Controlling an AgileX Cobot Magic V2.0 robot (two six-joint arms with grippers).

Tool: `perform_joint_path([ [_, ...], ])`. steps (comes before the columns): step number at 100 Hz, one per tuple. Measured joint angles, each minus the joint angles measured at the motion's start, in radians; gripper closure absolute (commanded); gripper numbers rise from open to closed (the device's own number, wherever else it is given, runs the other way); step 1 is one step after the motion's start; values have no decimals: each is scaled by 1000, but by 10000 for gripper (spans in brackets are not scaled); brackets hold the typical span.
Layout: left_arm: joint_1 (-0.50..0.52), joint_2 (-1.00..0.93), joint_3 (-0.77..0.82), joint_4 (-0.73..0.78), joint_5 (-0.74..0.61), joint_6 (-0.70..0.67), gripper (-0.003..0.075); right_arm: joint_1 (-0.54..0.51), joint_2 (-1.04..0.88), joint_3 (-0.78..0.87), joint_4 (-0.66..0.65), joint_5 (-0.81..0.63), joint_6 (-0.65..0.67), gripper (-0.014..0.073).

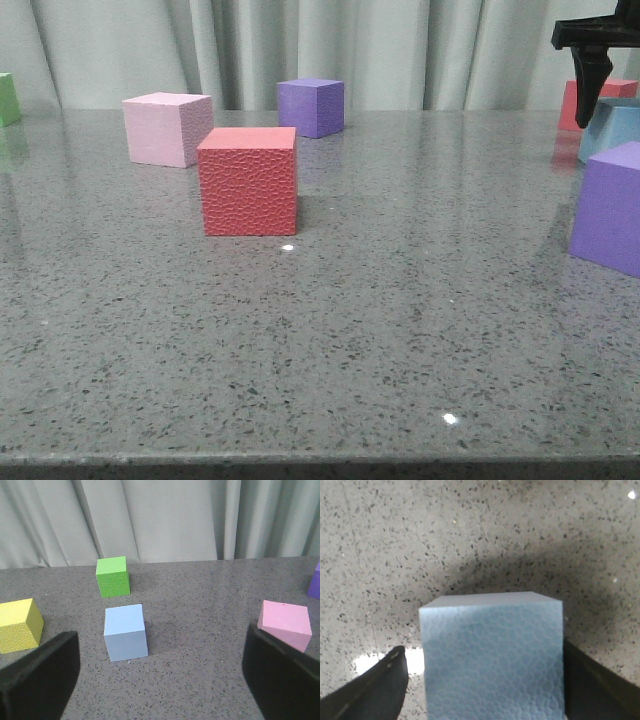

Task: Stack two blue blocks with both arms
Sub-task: 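Lower the right gripper over the light blue cube beside the red cube, then close the right gripper on the light blue cube and lift it, then carry the light blue cube toward the pink cube and lower it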

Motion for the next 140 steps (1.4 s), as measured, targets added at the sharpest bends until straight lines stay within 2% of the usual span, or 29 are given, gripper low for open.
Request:
perform_joint_path([
  [13,0,0,0,0,0,0,79,0,1,0,0,-7,-2,30],
  [31,0,0,0,0,1,0,79,0,1,0,0,-7,-2,228],
  [43,0,0,0,0,1,0,79,0,1,0,0,-7,-4,299],
  [76,0,0,0,0,1,0,79,0,1,0,-6,-28,-7,311],
  [103,0,0,0,0,1,0,79,7,1,-37,32,42,-9,311],
  [116,0,0,0,0,1,0,79,62,1,-87,32,67,3,311],
  [140,0,0,0,0,6,0,79,240,1,-178,6,83,107,311],
])
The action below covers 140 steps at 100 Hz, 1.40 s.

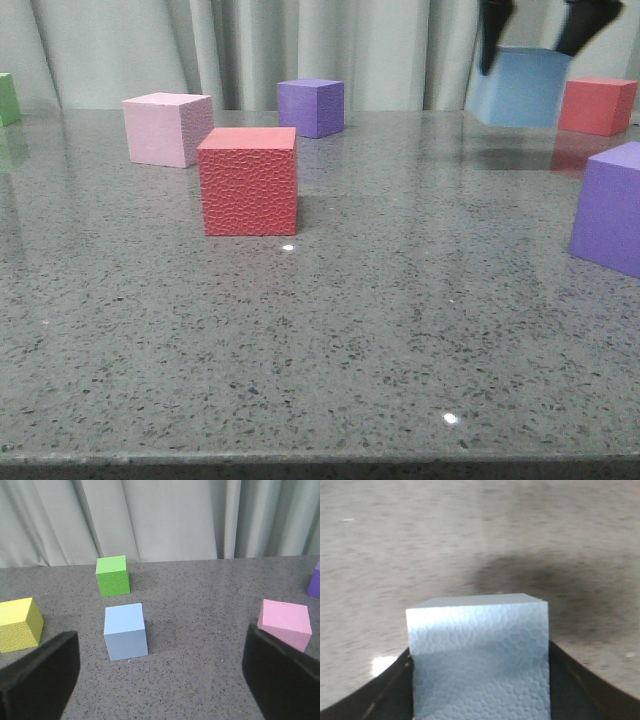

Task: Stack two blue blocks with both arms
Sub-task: 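Carry the light blue cube toward the pink cube and lower it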

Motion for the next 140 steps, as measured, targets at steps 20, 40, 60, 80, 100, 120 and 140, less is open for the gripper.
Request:
perform_joint_path([
  [20,0,0,0,0,1,0,79,118,0,-31,-12,2,78,311],
  [40,0,0,0,0,3,0,79,198,0,-33,-14,-7,141,312],
  [60,0,0,0,0,5,0,79,242,2,-33,-14,-42,200,395],
  [80,0,0,0,0,10,0,79,263,7,-35,-14,-79,220,402],
  [100,0,0,0,0,10,0,79,274,76,-104,11,-57,222,340],
  [120,0,0,0,0,10,0,79,304,191,-272,26,5,214,170],
  [140,0,0,0,0,10,0,79,313,257,-363,26,36,223,171],
])
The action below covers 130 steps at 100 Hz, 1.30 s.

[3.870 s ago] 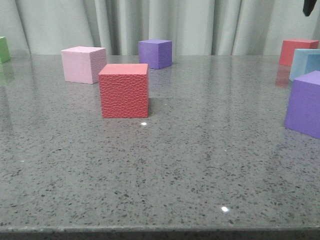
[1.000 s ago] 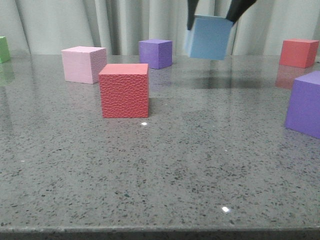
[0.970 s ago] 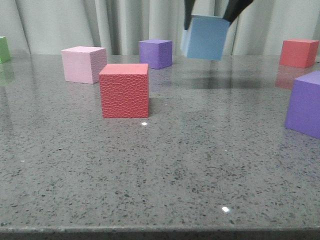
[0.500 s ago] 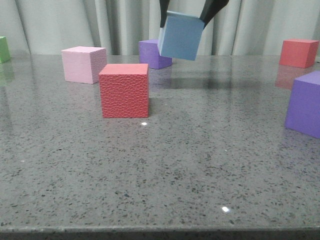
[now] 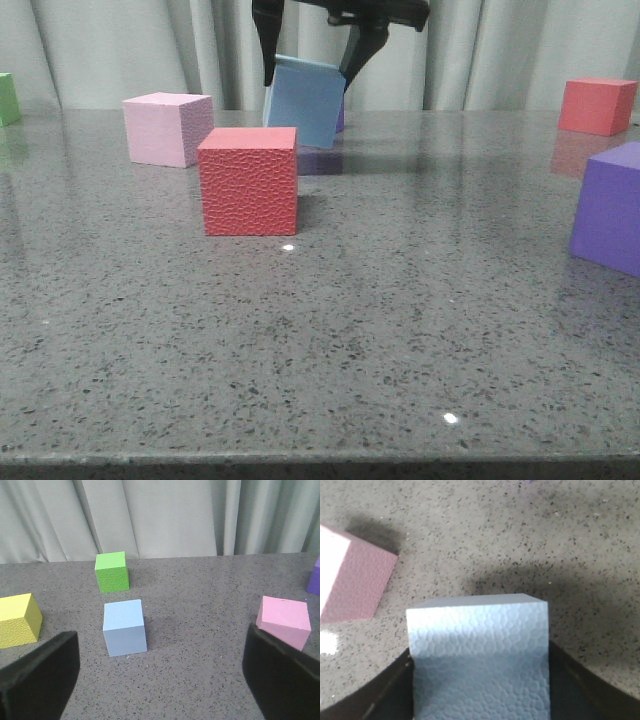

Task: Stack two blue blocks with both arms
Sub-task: 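Carry the light blue cube toward the pink cube and lower it, then open the right gripper and raise it away from the cube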

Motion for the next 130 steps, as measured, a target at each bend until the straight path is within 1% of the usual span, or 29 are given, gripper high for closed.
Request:
perform_joint_path([
  [32,0,0,0,0,2,0,79,0,15,-5,-48,6,40,171],
  [59,0,0,0,0,2,0,79,0,15,-5,-48,6,47,169],
  [66,0,0,0,0,2,0,79,0,15,-5,-48,6,47,144],
  [79,0,0,0,-5,2,0,79,0,15,-5,-45,6,47,29],
  [86,0,0,0,-5,2,0,79,0,15,-5,-45,6,47,-9],
  [130,0,0,0,-5,15,0,79,0,9,-5,-30,6,47,-8],
])
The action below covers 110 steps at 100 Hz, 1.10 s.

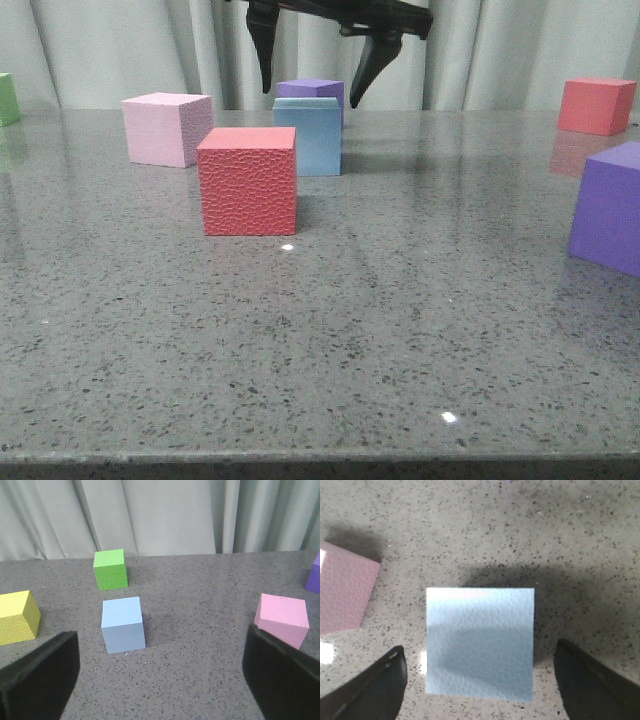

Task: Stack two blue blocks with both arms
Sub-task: 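Open the right gripper and raise it away from the cube, then move the left gripper down over the second light blue cube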

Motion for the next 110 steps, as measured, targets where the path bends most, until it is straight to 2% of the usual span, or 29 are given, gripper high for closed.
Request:
perform_joint_path([
  [21,0,0,-2,0,24,-15,79,2,-59,0,-8,2,-2,-8],
  [52,3,0,-41,5,40,-17,79,81,-156,0,-155,4,-49,-6],
  [70,23,30,-78,5,61,-17,79,117,-194,0,-167,5,-84,-6],
  [110,62,182,-193,19,126,-26,79,119,-327,15,-177,6,-150,-6],
])
